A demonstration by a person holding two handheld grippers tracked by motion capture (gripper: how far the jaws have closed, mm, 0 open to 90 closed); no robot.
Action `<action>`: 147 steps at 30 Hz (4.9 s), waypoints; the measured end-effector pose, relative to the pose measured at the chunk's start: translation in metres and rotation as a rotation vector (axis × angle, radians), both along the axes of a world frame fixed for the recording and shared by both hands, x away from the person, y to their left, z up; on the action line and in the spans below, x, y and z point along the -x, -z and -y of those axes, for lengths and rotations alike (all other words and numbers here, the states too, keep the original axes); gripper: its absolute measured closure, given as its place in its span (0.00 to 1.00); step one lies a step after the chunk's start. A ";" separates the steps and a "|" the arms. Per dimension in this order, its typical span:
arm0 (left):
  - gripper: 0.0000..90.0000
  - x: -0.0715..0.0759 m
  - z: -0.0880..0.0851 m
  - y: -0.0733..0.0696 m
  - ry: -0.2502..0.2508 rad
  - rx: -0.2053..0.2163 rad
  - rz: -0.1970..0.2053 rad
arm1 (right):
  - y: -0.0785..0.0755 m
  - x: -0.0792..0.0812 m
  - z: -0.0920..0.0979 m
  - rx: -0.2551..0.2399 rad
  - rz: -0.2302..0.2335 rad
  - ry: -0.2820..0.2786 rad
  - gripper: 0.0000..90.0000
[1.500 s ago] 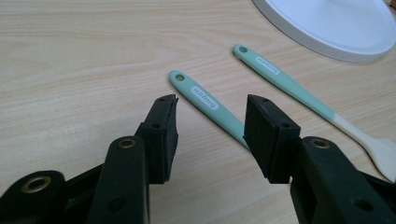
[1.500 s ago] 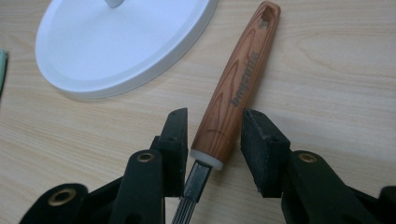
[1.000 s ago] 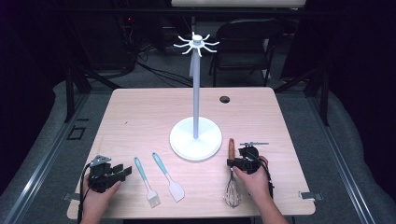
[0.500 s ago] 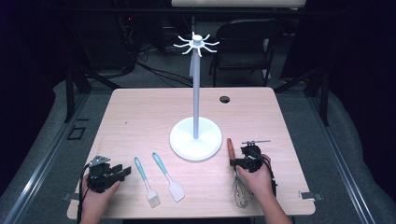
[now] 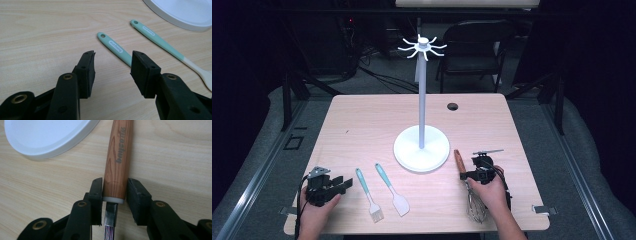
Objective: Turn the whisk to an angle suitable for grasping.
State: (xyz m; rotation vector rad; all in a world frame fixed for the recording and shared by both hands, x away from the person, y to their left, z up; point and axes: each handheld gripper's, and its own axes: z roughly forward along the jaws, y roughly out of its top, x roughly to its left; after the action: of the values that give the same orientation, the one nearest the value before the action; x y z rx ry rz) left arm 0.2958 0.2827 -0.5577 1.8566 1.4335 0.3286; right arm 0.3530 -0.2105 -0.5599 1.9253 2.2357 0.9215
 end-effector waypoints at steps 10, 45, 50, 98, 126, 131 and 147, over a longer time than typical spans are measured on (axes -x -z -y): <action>0.60 0.000 0.001 0.001 -0.004 0.002 0.005 | -0.001 0.002 -0.010 0.058 0.013 -0.010 0.76; 0.59 -0.001 0.034 -0.023 0.092 0.070 0.108 | -0.026 0.030 -0.017 0.057 0.277 -0.125 0.79; 0.57 0.000 0.049 -0.034 0.132 0.100 0.153 | -0.033 0.034 -0.015 -0.005 0.316 -0.134 0.79; 0.62 -0.054 0.238 -0.038 0.398 0.446 -0.018 | -0.045 0.054 -0.047 -0.068 0.479 -0.299 0.79; 0.70 -0.056 0.234 -0.043 0.385 0.464 -0.017 | -0.057 0.055 -0.018 -0.117 0.527 -0.216 0.74; 0.72 -0.054 0.233 -0.049 0.396 0.470 -0.005 | -0.049 0.045 0.001 -0.078 0.502 -0.133 0.72; 0.78 -0.036 0.240 -0.080 0.493 0.469 0.033 | -0.035 0.037 0.012 -0.083 0.454 -0.085 0.71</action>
State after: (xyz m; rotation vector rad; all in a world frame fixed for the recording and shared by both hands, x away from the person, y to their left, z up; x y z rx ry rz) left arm 0.3321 0.0422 -0.4782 1.7220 0.8859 -0.2054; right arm 0.3161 -0.2227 -0.5251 1.4644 2.0451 1.3240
